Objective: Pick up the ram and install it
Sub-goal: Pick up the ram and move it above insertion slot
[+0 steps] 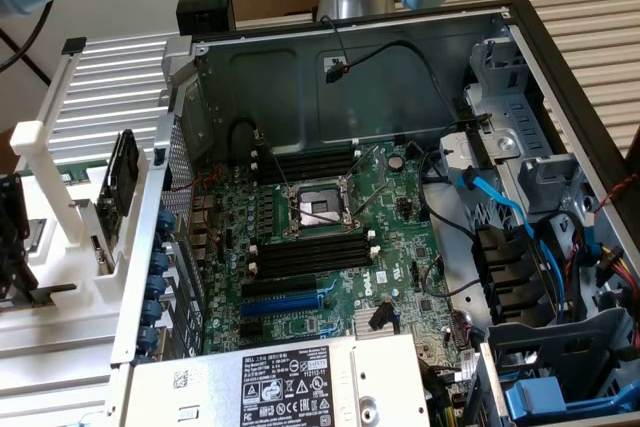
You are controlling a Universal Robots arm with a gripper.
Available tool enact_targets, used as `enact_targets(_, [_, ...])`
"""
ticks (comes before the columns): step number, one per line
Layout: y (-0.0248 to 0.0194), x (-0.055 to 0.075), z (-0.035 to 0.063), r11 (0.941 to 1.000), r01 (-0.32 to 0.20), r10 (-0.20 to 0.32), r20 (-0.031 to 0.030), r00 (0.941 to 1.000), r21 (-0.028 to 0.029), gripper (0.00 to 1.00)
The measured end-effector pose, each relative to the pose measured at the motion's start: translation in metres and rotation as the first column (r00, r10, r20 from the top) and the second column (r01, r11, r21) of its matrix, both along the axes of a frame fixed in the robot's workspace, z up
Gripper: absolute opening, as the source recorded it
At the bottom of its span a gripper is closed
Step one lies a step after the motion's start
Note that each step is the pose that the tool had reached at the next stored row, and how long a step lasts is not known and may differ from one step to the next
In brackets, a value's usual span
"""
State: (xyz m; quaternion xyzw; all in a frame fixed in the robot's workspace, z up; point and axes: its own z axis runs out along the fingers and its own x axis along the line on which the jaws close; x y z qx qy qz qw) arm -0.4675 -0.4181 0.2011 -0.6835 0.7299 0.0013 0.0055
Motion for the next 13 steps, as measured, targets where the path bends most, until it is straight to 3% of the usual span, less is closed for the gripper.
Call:
enact_targets(6, [0.0000, 0.0000, 0.0000, 1.0000, -0.002, 0.002, 0.0001, 1.0000, 0.0001, 0.22])
enact_targets(8, [0.0000, 0.0000, 0.0000, 1.0000, -0.002, 0.002, 0.0000, 1.0000, 0.0000, 0.12])
enact_targets(13, [0.0000, 0.0000, 0.0014, 1.0000, -0.003, 0.003, 0.0001, 1.0000, 0.0001, 0.12])
